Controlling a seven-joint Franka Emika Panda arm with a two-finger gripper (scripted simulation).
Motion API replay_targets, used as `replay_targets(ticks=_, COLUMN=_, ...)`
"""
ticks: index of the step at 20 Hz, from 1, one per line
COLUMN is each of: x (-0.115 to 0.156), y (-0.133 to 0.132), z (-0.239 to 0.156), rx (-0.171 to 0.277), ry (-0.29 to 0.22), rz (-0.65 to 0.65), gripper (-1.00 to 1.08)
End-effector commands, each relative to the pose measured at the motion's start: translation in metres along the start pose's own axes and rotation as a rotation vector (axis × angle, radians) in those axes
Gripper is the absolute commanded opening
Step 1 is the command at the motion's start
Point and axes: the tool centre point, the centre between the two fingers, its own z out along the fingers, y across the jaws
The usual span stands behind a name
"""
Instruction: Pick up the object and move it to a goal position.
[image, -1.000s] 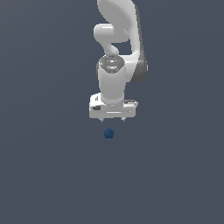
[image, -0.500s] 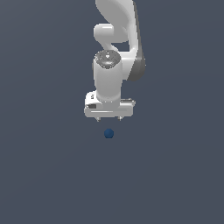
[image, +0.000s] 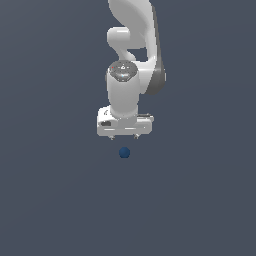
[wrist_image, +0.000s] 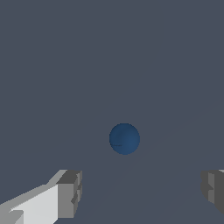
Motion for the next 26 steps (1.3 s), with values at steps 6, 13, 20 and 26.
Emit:
replay_targets(ticks=6, x=0.0, y=0.002, z=0.022, rx=-0.002, ry=0.0, rz=-0.116, gripper=1.0)
replay_targets(ticks=13, x=0.0, y=0.003, z=0.053, rx=0.0, ry=0.001, rz=-0.286, gripper=1.0)
replay_targets(ticks=20, x=-0.002, y=0.003, z=0.075, rx=0.004, ry=0.003, rz=-0.412, gripper=1.0)
replay_targets(ticks=26, x=-0.002, y=0.003, z=0.084, rx=0.006, ry=0.005, rz=-0.464, gripper=1.0)
